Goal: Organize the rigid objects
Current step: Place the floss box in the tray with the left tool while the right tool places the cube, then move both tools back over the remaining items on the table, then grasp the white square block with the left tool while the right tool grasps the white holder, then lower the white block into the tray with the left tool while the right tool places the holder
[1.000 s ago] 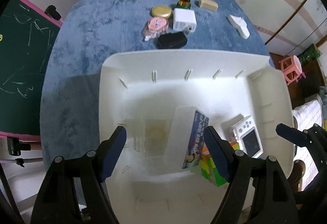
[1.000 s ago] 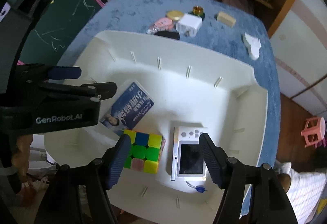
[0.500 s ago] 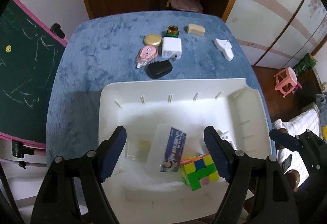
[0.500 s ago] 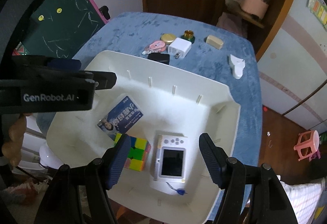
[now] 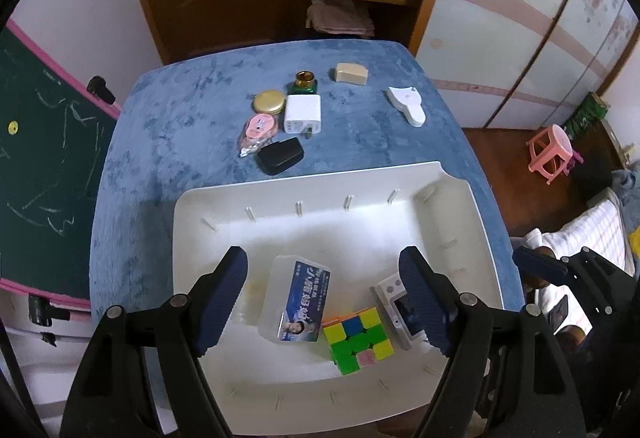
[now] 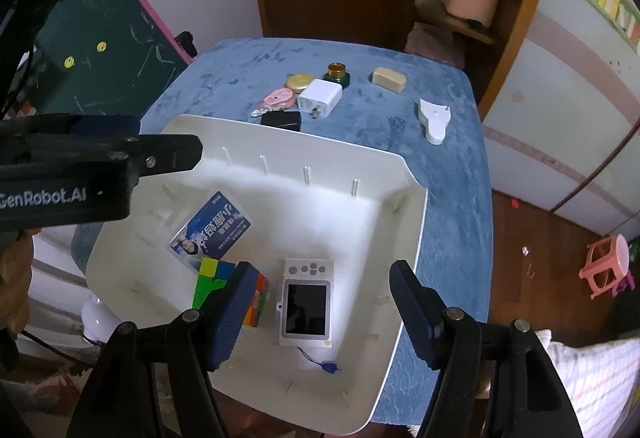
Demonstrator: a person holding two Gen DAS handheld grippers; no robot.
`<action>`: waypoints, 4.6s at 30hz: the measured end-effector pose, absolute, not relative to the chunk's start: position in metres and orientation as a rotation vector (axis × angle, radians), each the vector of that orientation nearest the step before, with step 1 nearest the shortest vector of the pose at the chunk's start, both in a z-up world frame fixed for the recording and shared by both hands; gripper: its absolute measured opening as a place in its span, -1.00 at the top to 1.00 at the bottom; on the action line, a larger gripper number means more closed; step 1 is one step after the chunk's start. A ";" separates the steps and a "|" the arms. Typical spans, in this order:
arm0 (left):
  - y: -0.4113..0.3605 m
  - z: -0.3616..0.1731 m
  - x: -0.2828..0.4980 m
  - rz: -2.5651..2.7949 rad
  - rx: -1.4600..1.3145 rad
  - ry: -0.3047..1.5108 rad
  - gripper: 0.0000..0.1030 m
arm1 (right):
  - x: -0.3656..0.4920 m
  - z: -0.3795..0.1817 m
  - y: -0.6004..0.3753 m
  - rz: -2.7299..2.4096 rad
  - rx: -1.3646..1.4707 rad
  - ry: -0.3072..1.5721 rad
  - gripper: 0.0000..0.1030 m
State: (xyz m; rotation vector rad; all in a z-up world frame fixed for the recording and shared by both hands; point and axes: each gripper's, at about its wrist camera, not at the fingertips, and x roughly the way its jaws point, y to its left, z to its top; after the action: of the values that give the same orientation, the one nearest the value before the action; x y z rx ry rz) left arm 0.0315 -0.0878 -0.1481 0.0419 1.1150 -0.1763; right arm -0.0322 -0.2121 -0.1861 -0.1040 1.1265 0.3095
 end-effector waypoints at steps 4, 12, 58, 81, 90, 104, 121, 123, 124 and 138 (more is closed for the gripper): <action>-0.093 -0.145 0.038 -0.193 0.055 1.110 -0.57 | -0.031 -0.186 -0.219 0.292 -0.073 1.128 -0.36; -0.104 -0.132 0.068 -0.231 0.085 1.087 -0.57 | -0.013 -0.179 -0.240 0.236 0.007 1.133 -0.36; -0.095 -0.272 0.297 -0.156 -0.022 1.442 -0.57 | 0.312 -0.322 -0.308 0.040 0.262 1.424 -0.44; -0.106 -0.322 0.290 -0.067 -0.001 1.486 -0.19 | 0.310 -0.360 -0.278 -0.017 0.055 1.467 -0.20; -0.096 -0.319 0.277 -0.078 -0.002 1.461 -0.15 | 0.288 -0.350 -0.275 -0.007 0.101 1.426 -0.07; -0.072 -0.217 0.220 -0.167 -0.055 1.318 -0.15 | 0.216 -0.239 -0.268 0.135 0.212 1.249 -0.07; -0.050 -0.136 0.129 -0.197 -0.003 1.201 -0.15 | 0.084 -0.143 -0.221 0.329 0.156 1.119 -0.07; -0.050 -0.142 0.112 -0.203 0.026 1.211 -0.15 | 0.068 -0.148 -0.213 0.344 0.136 1.133 -0.07; -0.050 -0.144 0.107 -0.203 0.034 1.216 -0.15 | 0.063 -0.150 -0.210 0.351 0.128 1.138 -0.07; -0.047 -0.215 0.054 -0.125 0.068 1.330 -0.15 | 0.007 -0.208 -0.176 0.367 -0.005 1.219 -0.08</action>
State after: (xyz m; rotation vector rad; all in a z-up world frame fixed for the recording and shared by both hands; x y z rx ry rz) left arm 0.0540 -0.0465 -0.2146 0.0676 1.3300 -0.1255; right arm 0.0067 -0.1764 -0.2080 -0.0047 1.2191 0.3666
